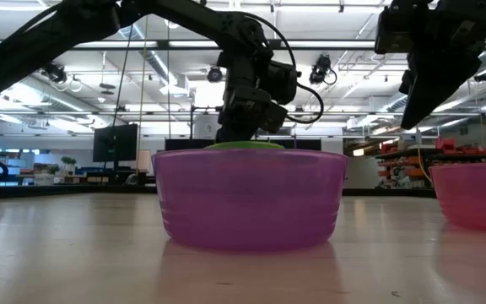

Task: Nest bowls inside each other
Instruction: Stack the green bowl on top of the orange bowl, then stack the pink bowl on top of the green bowl

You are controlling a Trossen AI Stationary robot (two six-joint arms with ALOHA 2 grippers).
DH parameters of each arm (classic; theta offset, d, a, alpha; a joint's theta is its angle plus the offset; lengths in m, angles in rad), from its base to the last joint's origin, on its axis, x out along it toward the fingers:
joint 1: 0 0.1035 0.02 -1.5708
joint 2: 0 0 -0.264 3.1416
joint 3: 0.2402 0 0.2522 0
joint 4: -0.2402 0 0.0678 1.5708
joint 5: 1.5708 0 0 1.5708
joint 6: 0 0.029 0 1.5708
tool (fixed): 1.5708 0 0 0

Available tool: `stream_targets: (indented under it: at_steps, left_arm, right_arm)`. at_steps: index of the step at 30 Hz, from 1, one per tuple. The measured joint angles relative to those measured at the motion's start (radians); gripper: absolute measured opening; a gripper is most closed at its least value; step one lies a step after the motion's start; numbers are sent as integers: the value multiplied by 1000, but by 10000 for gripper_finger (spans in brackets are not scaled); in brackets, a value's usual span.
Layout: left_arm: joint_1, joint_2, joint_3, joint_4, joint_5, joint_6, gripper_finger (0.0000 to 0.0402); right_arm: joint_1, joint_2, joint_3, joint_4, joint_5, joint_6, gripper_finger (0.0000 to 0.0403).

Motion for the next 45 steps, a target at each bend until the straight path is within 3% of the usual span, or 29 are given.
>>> stream_targets:
  at_steps: [6, 10, 19, 30, 36, 45]
  left_arm:
    - [0, 0, 0, 1, -3, 21, 12]
    - [-2, -3, 11, 0, -9, 19, 34]
    - [-6, -4, 133, -45, -11, 12, 77]
    - [-22, -24, 244, -164, -6, 10, 98]
    - [-35, -80, 231, -207, -15, 10, 94]
    - [-172, -148, 231, -208, -12, 17, 93]
  right_arm:
    - [0, 0, 0, 0, 0, 0, 13]
    - [0, 0, 0, 1, 0, -1, 13]
    - [0, 0, 0, 0, 0, 3, 13]
    - [-4, 0, 0, -1, -24, 11, 14]
    - [-16, 0, 0, -15, -122, 66, 38]
    - [-13, 0, 0, -77, -182, 189, 87]
